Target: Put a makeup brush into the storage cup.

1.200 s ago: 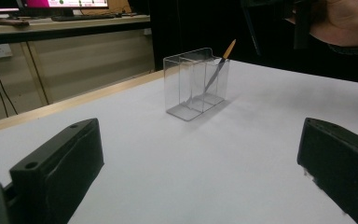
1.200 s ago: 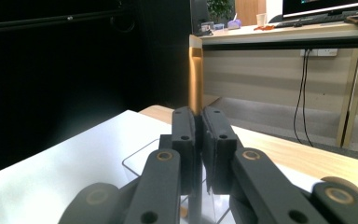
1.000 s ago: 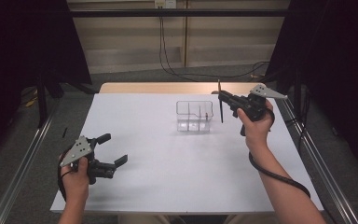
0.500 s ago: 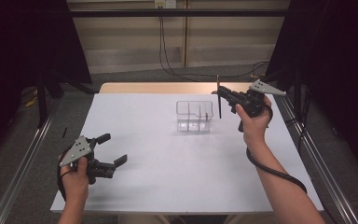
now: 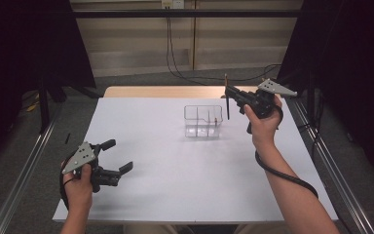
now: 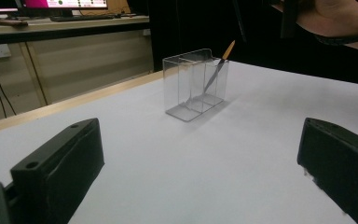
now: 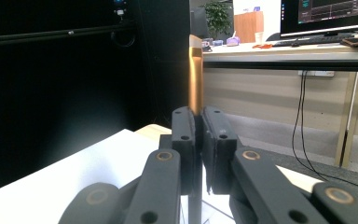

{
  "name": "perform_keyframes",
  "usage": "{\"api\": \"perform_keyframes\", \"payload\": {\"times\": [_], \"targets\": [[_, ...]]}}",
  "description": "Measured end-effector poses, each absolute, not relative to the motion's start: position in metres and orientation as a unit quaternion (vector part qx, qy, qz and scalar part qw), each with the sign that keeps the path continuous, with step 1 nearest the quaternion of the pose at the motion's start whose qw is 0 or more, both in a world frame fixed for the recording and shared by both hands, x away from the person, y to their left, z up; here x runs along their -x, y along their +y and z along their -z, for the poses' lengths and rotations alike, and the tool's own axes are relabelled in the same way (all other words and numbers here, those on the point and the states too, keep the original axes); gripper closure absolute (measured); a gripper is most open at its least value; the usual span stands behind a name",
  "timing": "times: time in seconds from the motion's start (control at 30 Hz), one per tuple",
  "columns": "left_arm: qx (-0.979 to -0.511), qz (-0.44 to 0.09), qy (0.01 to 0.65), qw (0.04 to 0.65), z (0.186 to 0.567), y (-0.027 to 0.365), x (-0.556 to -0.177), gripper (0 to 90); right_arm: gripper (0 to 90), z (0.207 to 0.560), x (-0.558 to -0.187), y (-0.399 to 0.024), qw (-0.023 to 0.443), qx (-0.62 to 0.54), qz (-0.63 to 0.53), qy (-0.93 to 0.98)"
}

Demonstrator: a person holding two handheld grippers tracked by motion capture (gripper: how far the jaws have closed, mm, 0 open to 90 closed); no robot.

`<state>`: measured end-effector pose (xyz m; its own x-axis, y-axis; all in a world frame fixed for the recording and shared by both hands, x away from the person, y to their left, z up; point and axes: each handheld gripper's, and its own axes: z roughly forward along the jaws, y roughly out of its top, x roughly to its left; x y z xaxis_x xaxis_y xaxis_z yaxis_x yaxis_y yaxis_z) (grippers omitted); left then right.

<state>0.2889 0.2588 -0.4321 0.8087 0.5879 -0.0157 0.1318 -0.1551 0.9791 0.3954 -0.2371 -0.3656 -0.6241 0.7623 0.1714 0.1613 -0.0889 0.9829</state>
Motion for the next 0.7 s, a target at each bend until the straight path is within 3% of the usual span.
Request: {"api": "perform_keyframes", "payload": {"times": [0.7], "targets": [[-0.739,-0.192,0.239,0.600,0.430,0.257,-0.288,0.2,84.5,0.367,-0.408,-0.235,0.238,-0.364,-0.641,0.632]]}}
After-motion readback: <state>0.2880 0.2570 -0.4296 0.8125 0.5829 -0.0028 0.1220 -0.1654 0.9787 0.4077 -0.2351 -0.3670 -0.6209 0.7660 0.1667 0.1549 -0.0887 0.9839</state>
